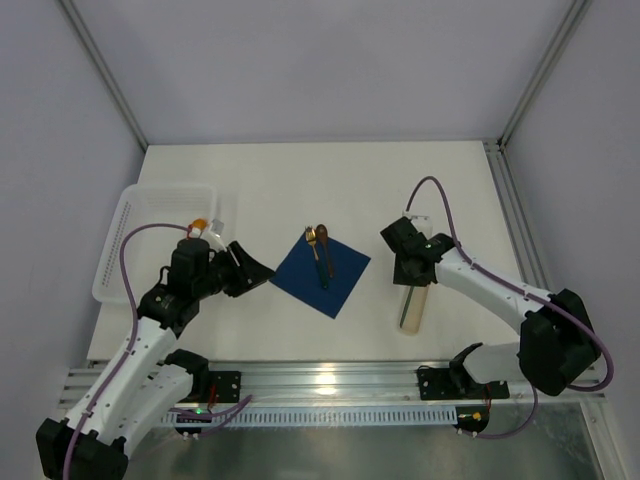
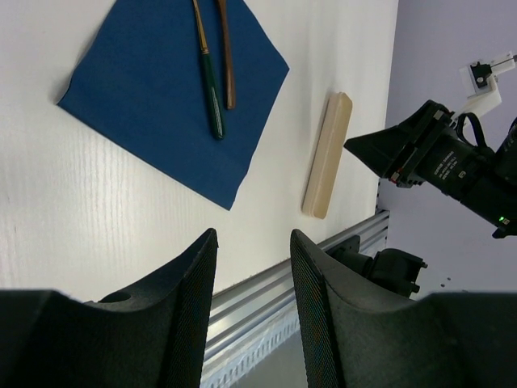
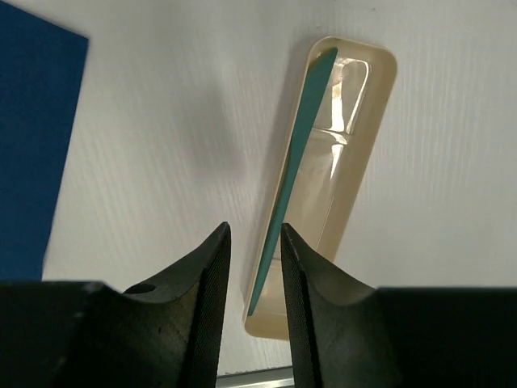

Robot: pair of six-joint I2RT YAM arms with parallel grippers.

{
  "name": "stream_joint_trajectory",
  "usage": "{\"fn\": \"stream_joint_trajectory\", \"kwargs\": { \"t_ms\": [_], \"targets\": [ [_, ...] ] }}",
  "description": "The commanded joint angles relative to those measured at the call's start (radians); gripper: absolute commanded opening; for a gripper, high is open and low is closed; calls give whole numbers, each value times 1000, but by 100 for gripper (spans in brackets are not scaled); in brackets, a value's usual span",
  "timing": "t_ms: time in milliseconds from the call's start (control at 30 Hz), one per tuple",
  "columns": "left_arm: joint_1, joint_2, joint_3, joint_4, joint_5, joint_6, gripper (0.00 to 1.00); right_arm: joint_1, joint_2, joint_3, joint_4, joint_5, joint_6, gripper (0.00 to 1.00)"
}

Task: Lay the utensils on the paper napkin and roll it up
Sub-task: Pick up the utensils from the container.

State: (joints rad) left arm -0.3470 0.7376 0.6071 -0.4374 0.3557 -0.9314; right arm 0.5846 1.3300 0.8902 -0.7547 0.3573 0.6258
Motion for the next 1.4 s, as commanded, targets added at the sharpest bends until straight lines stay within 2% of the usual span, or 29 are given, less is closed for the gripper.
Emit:
{"fn": "stream_joint_trajectory", "kwargs": {
  "t_ms": [0,300,600,967,1367],
  "targets": [
    [-3,5,10,37,25,9,44,-8,-51,-36,-14,38,75,35],
    [-3,14,16,35,29,14,43,-20,-126,-143,3,42,161,32],
    [-3,14,33,14,25,29,44,-65,-94,-207,110,-14,166,26],
    [-3,16,34,12,23,28,44,-101,-64,-238,229,-77,144,26],
    [-3,19,34,11,25,23,44,-144,-3,-270,267,-84,124,27]
  ]
}}
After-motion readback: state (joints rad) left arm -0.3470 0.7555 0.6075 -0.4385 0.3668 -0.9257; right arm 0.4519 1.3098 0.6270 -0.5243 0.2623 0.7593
